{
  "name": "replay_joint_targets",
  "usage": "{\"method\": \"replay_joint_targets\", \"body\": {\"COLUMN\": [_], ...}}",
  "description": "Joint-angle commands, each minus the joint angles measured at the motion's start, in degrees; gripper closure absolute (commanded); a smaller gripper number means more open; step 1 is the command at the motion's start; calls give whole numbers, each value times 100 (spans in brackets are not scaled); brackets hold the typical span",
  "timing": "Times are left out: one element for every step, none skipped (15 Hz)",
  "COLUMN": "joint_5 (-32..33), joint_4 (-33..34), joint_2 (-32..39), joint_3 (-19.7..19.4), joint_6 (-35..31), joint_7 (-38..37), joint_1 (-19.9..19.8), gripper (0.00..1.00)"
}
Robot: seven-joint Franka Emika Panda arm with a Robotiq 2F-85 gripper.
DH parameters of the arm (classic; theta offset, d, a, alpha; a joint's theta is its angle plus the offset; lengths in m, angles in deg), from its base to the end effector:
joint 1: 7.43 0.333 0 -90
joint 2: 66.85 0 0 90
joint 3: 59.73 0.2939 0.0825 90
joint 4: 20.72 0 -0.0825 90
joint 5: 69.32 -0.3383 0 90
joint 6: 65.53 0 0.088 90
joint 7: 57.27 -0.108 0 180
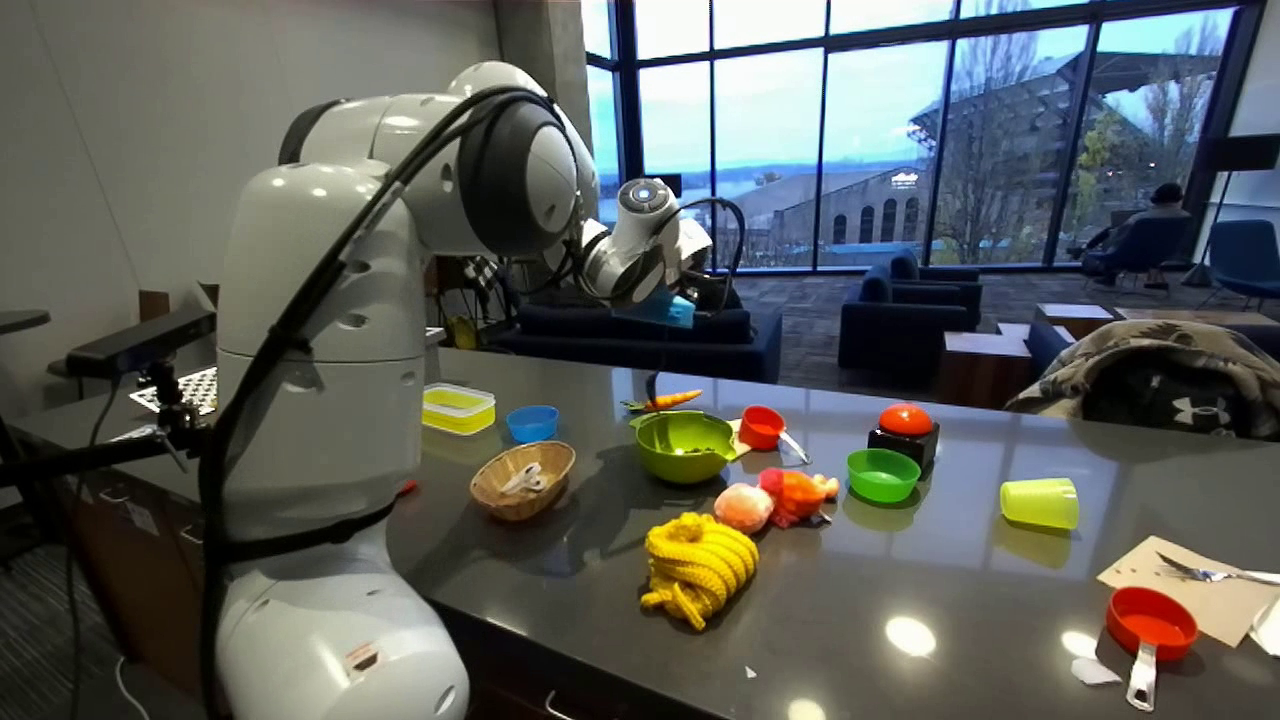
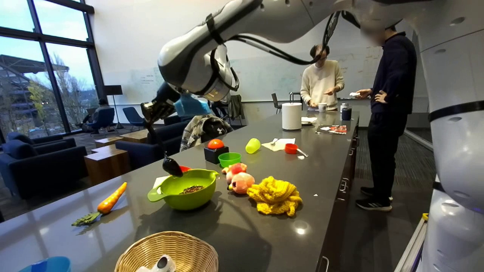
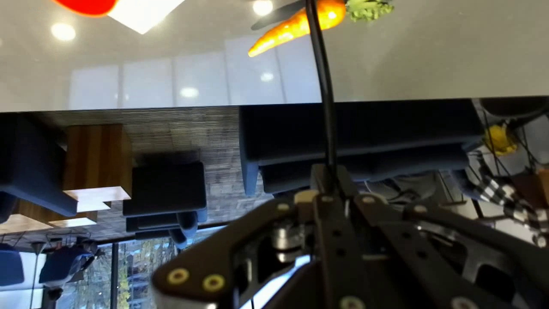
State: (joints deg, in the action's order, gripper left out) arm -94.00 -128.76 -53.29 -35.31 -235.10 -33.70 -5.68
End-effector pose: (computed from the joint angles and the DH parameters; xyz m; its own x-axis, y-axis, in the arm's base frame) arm 0.5719 0.2256 0.4893 0.6172 0.1985 0.7614 0.4705 -0.8687 -0.1549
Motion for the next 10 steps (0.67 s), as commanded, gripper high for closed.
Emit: {"method": "replay_joint_targets", "body": {"joint_5": [-1634, -1969, -2183, -2253, -2302, -2394, -2459, -2498, -2500, -2479], "joint_4": [-336, -416, -562, -757, -919, -1048, -1195, -1327, -1509, -1700], "joint_2": [-242, -273, -337, -426, -491, -547, -624, -679, -766, -832], "joint_3": [964, 1123, 1178, 1163, 1154, 1154, 1107, 1053, 949, 829], "joint_6": [-238, -288, -359, -500, -645, -803, -1006, -1215, -1425, -1676], "joint_7": [725, 908, 1072, 1185, 1282, 1342, 1276, 1152, 910, 693], "joint_1": [-618, -721, -756, -756, -760, -782, -781, -757, -694, -614], "gripper": [99, 99, 99, 99, 99, 99, 99, 99, 99, 99]}}
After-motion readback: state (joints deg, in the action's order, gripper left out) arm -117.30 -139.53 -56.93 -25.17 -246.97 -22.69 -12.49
